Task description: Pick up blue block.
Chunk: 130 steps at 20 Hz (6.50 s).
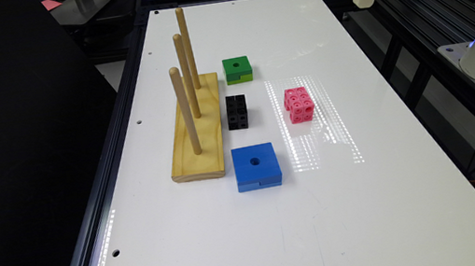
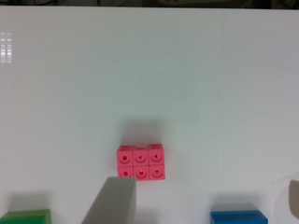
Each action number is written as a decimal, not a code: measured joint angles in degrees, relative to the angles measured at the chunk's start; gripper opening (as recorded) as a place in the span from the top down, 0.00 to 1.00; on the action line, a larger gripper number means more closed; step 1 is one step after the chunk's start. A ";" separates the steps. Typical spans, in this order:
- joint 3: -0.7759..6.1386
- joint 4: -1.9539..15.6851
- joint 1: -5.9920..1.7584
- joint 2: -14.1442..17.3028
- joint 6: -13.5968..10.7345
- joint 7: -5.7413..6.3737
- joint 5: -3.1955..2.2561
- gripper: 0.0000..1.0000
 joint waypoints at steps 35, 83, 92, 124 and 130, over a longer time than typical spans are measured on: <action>2.42 13.74 -0.23 18.39 3.94 2.52 -0.20 0.00; 3.71 15.05 -0.14 34.73 18.93 4.27 -1.69 0.00; 3.70 15.35 -0.09 39.55 23.24 4.31 -2.21 0.00; 3.63 20.37 1.04 48.44 27.54 5.57 -3.58 0.00; 3.22 22.01 1.08 53.38 30.42 5.69 -4.61 0.00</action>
